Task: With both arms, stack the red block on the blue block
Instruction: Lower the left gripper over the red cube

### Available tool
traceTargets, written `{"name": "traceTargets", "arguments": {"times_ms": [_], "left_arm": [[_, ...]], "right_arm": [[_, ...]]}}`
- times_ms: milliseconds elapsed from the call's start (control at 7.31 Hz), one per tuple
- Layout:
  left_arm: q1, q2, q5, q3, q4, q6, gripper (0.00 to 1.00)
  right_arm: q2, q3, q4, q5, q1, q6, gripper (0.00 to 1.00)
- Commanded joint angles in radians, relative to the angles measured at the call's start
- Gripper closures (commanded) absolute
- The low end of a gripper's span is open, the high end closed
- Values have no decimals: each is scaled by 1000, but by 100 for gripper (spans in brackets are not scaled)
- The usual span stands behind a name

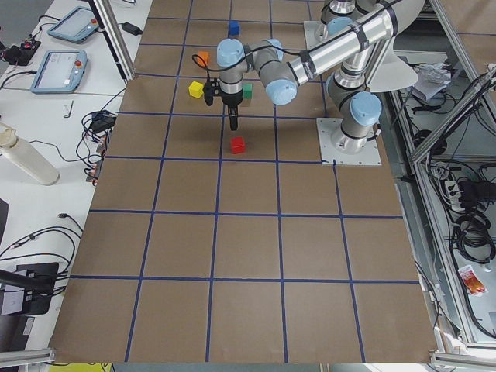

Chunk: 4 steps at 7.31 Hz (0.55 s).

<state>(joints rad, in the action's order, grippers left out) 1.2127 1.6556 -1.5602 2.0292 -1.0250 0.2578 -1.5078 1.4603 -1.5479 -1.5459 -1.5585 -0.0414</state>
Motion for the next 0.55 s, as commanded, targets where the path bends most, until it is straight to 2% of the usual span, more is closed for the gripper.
{"name": "traceTargets", "arguments": {"times_ms": [0,411], "left_arm": [[-5,71,-3,68,106,-12,0],[-5,148,-20,71,152,-35,0]], "right_arm": [[0,0,-1,1,0,0,0],[0,0,-1,1,0,0,0]]}}
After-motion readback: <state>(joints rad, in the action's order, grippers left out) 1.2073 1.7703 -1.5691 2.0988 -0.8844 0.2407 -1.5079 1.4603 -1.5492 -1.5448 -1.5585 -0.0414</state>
